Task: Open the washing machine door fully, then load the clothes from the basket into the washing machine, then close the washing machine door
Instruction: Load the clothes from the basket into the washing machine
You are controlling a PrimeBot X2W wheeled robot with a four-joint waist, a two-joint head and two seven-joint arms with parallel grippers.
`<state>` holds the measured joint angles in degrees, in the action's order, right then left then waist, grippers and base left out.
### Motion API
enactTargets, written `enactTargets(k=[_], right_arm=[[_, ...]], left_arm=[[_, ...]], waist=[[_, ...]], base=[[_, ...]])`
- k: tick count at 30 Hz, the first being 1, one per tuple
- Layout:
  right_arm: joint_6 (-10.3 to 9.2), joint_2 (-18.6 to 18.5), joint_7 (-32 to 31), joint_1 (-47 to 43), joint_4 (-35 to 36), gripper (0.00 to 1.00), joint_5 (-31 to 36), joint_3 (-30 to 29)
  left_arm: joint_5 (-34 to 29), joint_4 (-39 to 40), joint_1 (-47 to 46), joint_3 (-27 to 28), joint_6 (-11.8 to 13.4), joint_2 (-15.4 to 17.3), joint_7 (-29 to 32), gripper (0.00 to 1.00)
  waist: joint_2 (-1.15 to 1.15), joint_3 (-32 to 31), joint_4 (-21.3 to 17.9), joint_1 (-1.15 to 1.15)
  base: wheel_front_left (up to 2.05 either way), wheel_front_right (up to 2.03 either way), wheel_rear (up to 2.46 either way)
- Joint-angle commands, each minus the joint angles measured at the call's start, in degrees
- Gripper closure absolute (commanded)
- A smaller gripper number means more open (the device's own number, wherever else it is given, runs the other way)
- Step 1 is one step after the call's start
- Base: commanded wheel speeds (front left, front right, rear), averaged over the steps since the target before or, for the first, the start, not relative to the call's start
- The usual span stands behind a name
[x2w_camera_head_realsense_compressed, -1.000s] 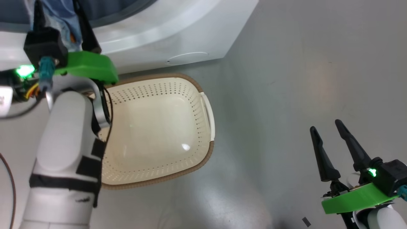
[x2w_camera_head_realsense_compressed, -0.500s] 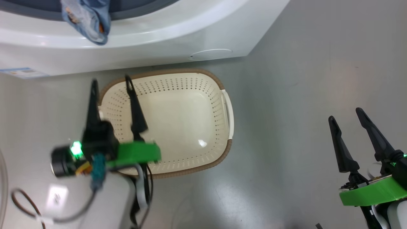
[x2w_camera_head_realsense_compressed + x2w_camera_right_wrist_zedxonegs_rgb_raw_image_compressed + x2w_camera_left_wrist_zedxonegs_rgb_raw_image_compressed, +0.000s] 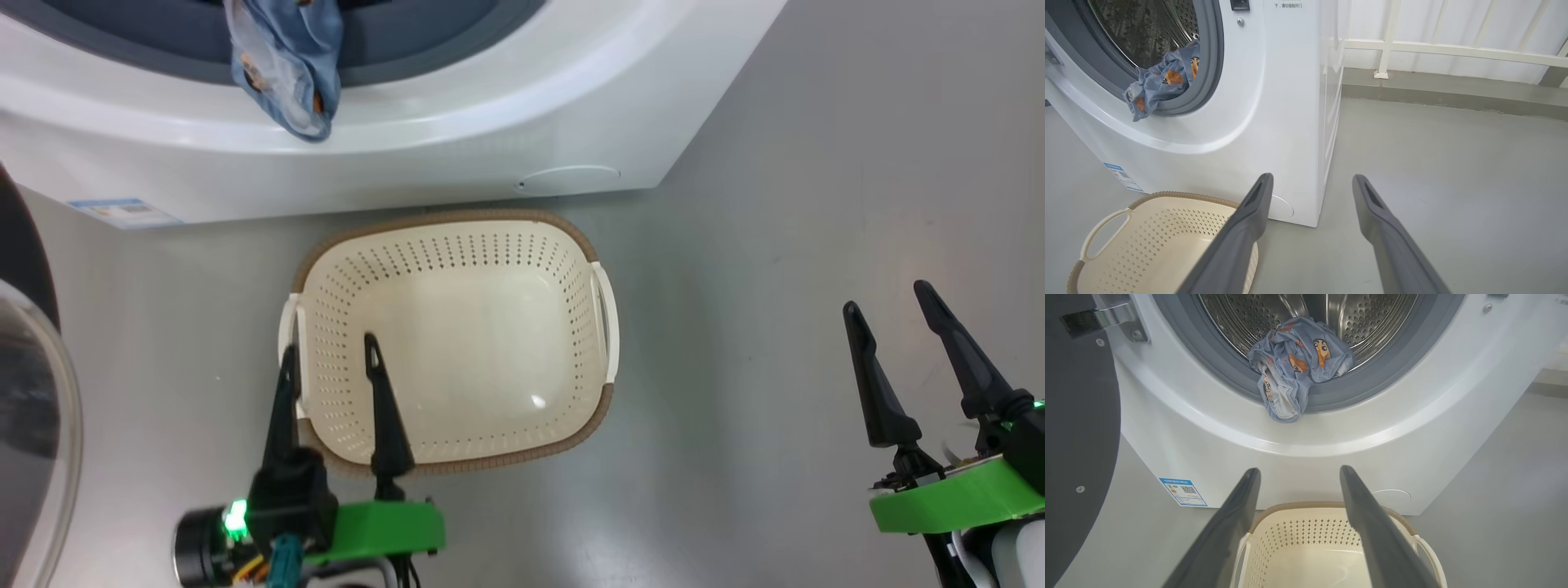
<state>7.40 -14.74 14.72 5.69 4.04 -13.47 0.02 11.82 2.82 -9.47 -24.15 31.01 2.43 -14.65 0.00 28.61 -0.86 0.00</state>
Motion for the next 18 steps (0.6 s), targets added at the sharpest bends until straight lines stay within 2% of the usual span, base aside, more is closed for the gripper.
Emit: enactTargets(k=[1, 10, 18], right_arm=[[0.09, -0.59, 0.28, -1.71, 1.45, 0.0, 0.73, 0.97], [0.09, -0.59, 0.28, -2.44, 1.84, 0.0, 0.95, 1.04], [0.09, -0.49, 0.28, -0.77, 1.97, 0.0, 0.51, 2.51]], left_arm=[[-0.04, 2.0, 1.74, 1.33, 0.24, 0.63, -0.33, 0.0], [-0.53, 4.81, 4.5, 1.56, 0.1, 1.13, -0.34, 0.0], [0.55, -1.27, -5.34, 3.9, -1.83, 1.75, 0.69, 0.0]], waist=[[0.0, -1.05, 0.22, 0.0], [0.0, -0.95, -0.09, 0.0], [0.0, 2.3, -2.59, 0.0]], base=[[0.0, 0.0, 0.0], [0.0, 0.0, 0.0], [0.0, 0.0, 0.0]])
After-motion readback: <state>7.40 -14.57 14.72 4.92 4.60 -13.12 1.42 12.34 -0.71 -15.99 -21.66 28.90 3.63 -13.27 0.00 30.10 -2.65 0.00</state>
